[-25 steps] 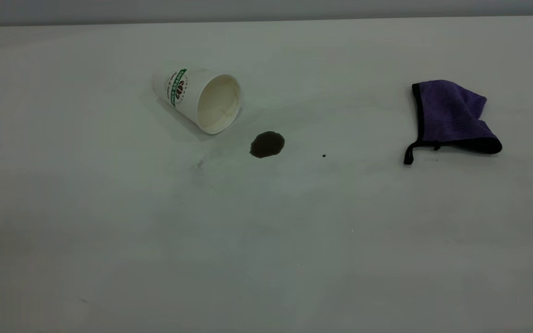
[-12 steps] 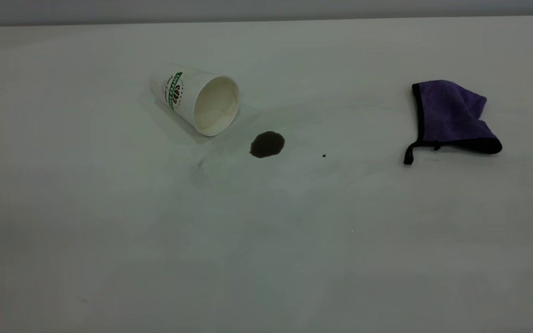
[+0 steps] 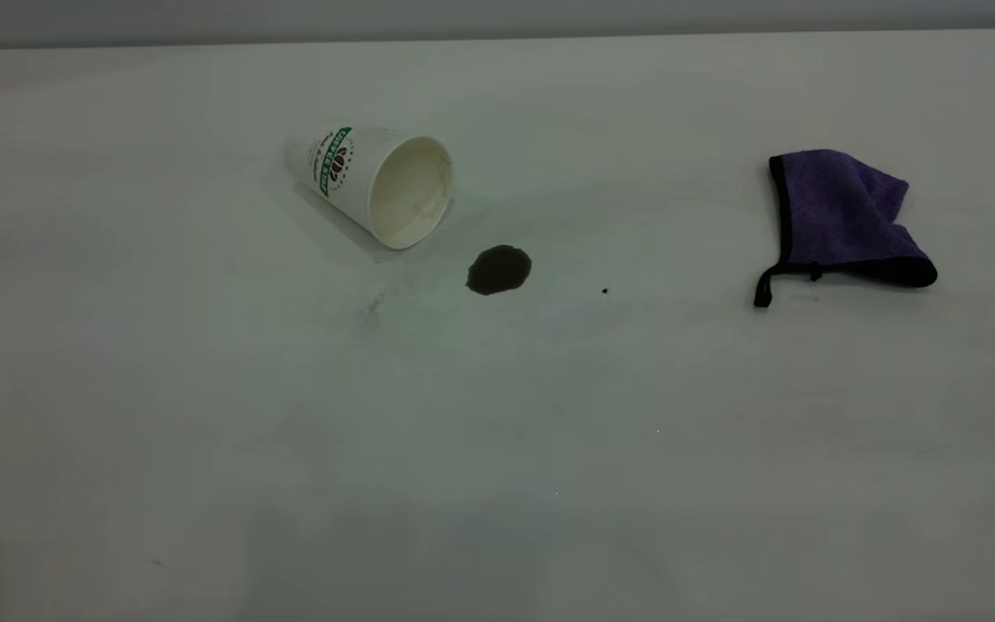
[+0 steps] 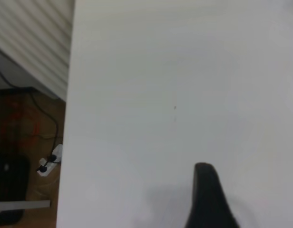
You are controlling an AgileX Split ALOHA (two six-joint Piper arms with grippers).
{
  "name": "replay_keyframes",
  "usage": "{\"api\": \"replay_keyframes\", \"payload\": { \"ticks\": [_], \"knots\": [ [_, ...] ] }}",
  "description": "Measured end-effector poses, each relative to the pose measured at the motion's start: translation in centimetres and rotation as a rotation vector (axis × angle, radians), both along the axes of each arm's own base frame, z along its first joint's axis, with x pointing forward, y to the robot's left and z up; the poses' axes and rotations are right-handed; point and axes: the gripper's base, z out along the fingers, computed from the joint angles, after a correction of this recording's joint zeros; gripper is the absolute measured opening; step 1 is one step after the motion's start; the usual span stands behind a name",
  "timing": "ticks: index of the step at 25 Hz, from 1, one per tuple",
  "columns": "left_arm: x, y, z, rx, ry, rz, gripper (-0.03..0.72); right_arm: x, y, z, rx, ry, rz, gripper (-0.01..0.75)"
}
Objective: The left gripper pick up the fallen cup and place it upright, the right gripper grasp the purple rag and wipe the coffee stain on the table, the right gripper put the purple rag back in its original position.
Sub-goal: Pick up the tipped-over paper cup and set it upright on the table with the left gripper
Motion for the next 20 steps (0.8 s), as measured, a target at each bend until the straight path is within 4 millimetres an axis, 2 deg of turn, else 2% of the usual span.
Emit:
{"api": "replay_keyframes", "payload": {
  "ticks": [5,9,15,20],
  "knots": [
    [7.1,-0.6,-1.8,0.018,0.098,-0.063,0.675,0.0,0.0,0.0,0.0,0.0,0.0,0.238],
    [12.0,-3.4,-3.8,0.056,0.177,-0.189,0.704,0.0,0.0,0.0,0.0,0.0,0.0,0.238],
    [18.0,-11.6,-7.7,0.209,0.257,-0.342,0.704,0.0,0.0,0.0,0.0,0.0,0.0,0.238],
    [20.1,-18.9,-12.6,0.356,0.258,-0.404,0.692,0.0,0.0,0.0,0.0,0.0,0.0,0.238]
  ]
}}
